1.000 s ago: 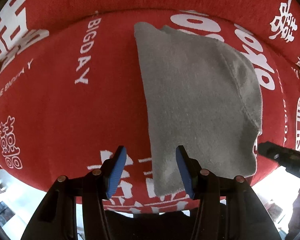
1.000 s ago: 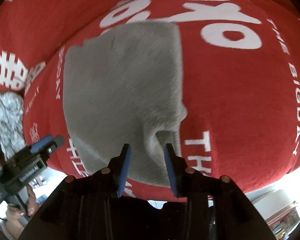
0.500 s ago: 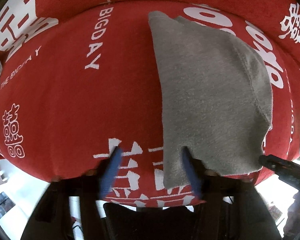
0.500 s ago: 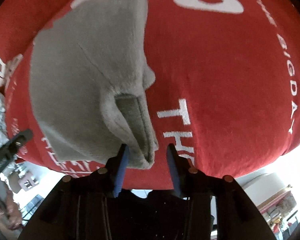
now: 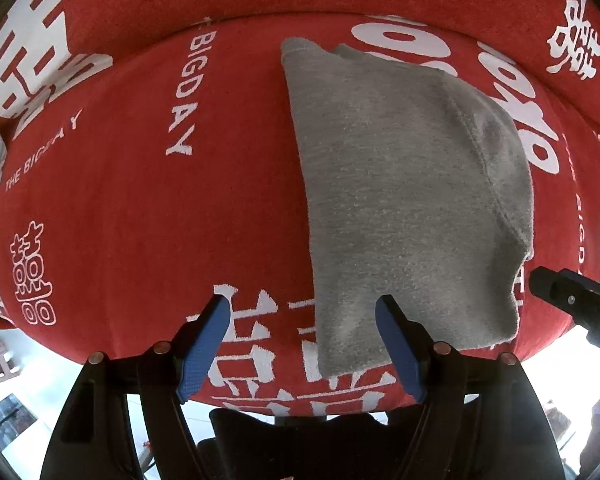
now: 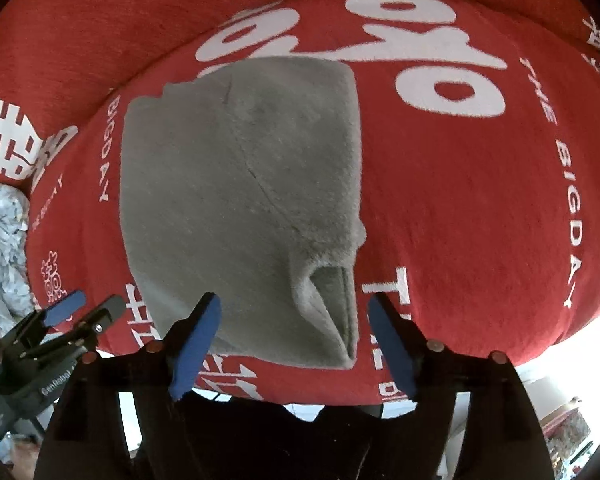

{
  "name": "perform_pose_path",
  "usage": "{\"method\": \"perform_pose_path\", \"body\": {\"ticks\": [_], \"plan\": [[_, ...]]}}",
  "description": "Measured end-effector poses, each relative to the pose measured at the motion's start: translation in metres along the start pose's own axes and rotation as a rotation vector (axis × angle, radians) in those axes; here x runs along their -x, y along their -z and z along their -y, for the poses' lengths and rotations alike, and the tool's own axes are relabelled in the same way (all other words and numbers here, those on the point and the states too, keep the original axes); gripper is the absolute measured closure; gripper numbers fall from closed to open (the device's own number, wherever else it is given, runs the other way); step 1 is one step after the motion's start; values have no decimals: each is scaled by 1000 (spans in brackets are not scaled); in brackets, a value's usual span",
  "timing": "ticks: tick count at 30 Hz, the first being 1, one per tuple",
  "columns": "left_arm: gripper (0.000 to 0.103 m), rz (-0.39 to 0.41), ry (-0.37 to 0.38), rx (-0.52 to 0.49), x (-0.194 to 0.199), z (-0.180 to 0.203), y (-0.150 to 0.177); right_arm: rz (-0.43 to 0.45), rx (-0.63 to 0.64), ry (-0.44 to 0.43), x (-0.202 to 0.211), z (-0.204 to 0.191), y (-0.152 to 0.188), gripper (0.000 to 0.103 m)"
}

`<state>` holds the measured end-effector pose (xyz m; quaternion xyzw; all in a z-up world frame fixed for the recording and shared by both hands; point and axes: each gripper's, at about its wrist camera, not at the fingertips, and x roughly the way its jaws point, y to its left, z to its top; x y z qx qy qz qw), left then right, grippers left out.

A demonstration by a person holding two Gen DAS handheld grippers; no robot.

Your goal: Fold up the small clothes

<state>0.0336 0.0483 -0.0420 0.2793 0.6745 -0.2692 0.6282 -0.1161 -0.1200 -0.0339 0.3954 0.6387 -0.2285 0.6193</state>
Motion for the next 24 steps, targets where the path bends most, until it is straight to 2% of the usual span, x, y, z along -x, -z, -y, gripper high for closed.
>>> {"method": "perform_pose_path", "body": {"ticks": [2,3,4,6,12,15,20,24], "plan": [[24,-3,3,9,0,0,-1,16,5,9,2,-5,1,21],[9,-9,6,12,-1,0,-1,26,7,13,3,-7,1,19],[3,-9,8,17,-1,0,-1,37,12,20,5,-9,0,15],[3,9,8,16,2,1,-1,67,24,52,10,-12,-1,0],[3,65,-42,-19,14,9,-5,152,51,94,26,-18,-8,0],[3,94,-47,-11,20,8,-8,148,83,130,28,-24,-11,0],[3,84,-15,24,22,4,-11,145,107,177,27,-31,-8,0],[3,80,-46,32,20,4,-11,137,101,179,25,-32,-8,0]]}}
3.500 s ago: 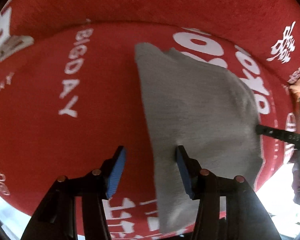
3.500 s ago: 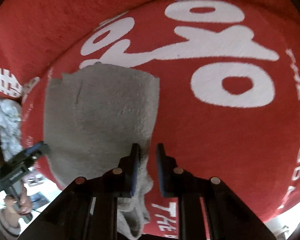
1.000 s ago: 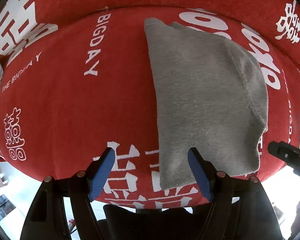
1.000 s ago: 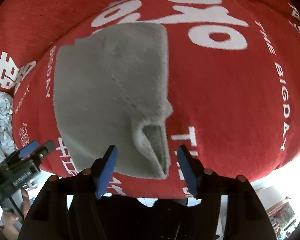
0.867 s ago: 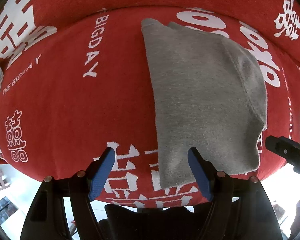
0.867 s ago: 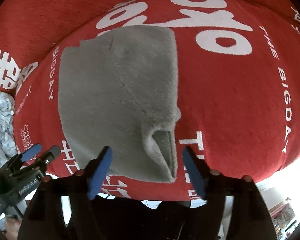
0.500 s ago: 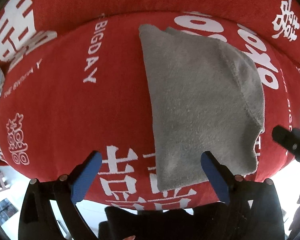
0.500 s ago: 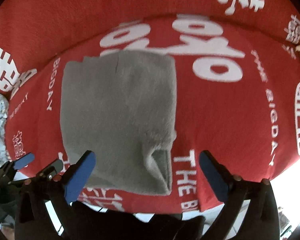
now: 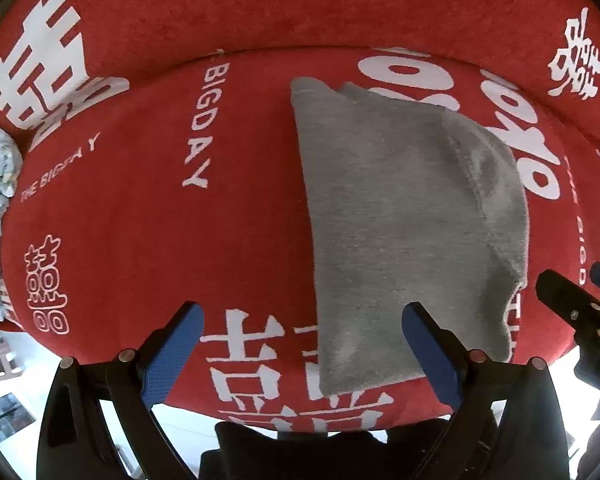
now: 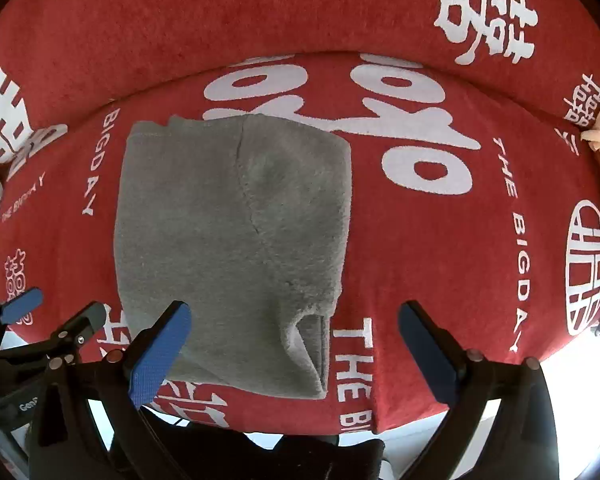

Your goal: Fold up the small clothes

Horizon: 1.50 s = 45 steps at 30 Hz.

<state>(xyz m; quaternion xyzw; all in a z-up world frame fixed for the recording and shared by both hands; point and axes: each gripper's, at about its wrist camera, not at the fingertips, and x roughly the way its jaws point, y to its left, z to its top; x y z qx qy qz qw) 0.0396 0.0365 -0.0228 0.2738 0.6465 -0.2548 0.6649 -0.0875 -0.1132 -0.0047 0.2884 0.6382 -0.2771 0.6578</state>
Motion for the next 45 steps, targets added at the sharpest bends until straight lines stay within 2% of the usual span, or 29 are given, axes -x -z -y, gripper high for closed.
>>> {"method": "perform_pose_path", "body": {"ticks": [27,45], "plan": [[3,-19,-65,-1,-7,3,-3,-25,-23,3,-7,-1,-7,0],[3,-26,-65,1,-10,3,-6,-31,-21,6,-10,-1,-10,0]]}}
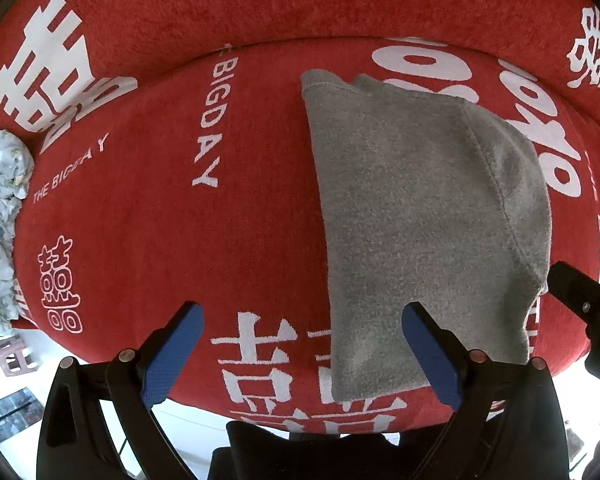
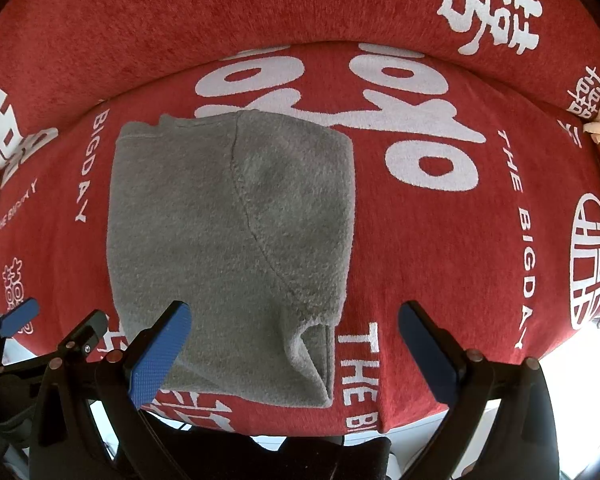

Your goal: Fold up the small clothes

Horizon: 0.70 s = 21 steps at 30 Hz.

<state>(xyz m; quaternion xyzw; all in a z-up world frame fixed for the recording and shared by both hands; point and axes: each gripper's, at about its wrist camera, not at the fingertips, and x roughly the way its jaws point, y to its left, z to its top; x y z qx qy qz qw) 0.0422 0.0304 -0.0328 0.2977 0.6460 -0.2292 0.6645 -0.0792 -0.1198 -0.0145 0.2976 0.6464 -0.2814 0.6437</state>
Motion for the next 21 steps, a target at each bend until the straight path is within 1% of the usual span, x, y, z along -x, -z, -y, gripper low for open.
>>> {"method": "perform_pose_path", "body": {"ticks": [21], "plan": [[3,-15,0,-3,-3,2,2,-3,2,-2,-1,0,-2,0]]}}
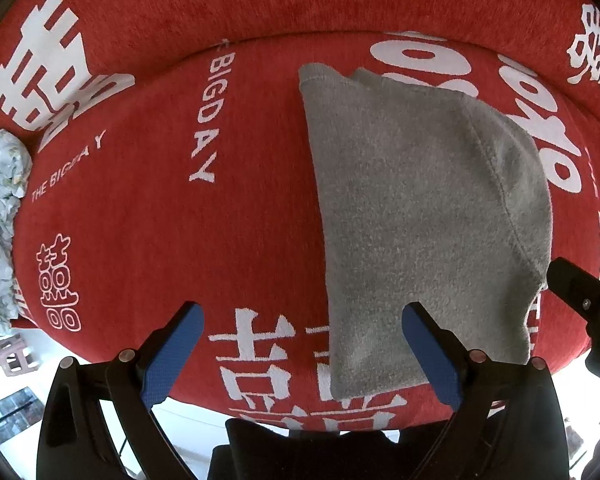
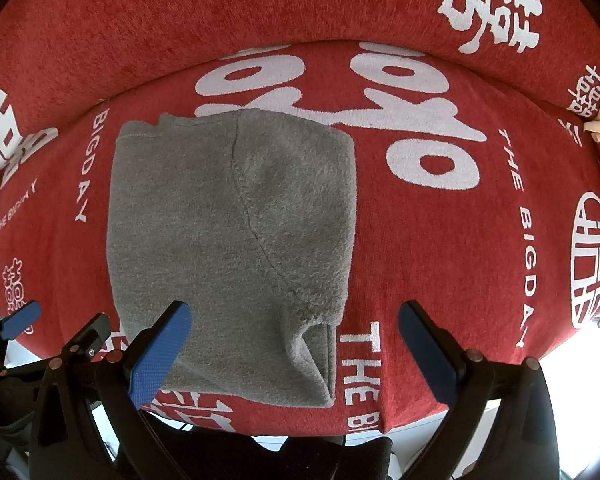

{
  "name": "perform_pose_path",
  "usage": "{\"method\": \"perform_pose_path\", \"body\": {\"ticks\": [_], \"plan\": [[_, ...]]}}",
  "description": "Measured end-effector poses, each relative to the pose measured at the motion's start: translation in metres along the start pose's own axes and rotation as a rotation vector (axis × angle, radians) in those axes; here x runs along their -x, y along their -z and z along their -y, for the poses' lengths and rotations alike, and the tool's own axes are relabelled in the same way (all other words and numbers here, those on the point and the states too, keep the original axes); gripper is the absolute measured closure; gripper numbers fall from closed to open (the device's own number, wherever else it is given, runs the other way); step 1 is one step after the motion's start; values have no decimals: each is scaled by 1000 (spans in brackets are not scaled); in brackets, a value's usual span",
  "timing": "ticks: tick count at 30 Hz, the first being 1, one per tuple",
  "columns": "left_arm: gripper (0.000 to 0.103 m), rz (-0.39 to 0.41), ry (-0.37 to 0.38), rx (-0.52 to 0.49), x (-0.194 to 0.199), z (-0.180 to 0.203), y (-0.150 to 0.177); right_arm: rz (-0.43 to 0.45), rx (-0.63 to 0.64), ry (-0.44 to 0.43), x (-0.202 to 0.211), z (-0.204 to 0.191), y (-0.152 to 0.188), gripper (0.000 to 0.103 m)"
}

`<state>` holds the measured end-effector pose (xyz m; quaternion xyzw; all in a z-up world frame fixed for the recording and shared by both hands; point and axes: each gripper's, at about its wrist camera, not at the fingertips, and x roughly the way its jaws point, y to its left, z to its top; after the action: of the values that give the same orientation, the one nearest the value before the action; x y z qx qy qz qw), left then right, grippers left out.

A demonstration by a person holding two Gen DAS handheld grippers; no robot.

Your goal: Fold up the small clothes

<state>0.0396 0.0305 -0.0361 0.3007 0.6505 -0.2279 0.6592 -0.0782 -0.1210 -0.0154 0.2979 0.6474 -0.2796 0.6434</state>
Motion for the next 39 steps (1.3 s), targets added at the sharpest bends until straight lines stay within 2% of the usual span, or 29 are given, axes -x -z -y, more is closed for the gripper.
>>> {"method": "perform_pose_path", "body": {"ticks": [39], "plan": [[3,-4,-20,-20,-1,6,-1,0,-6,0,-3,2,0,0]]}}
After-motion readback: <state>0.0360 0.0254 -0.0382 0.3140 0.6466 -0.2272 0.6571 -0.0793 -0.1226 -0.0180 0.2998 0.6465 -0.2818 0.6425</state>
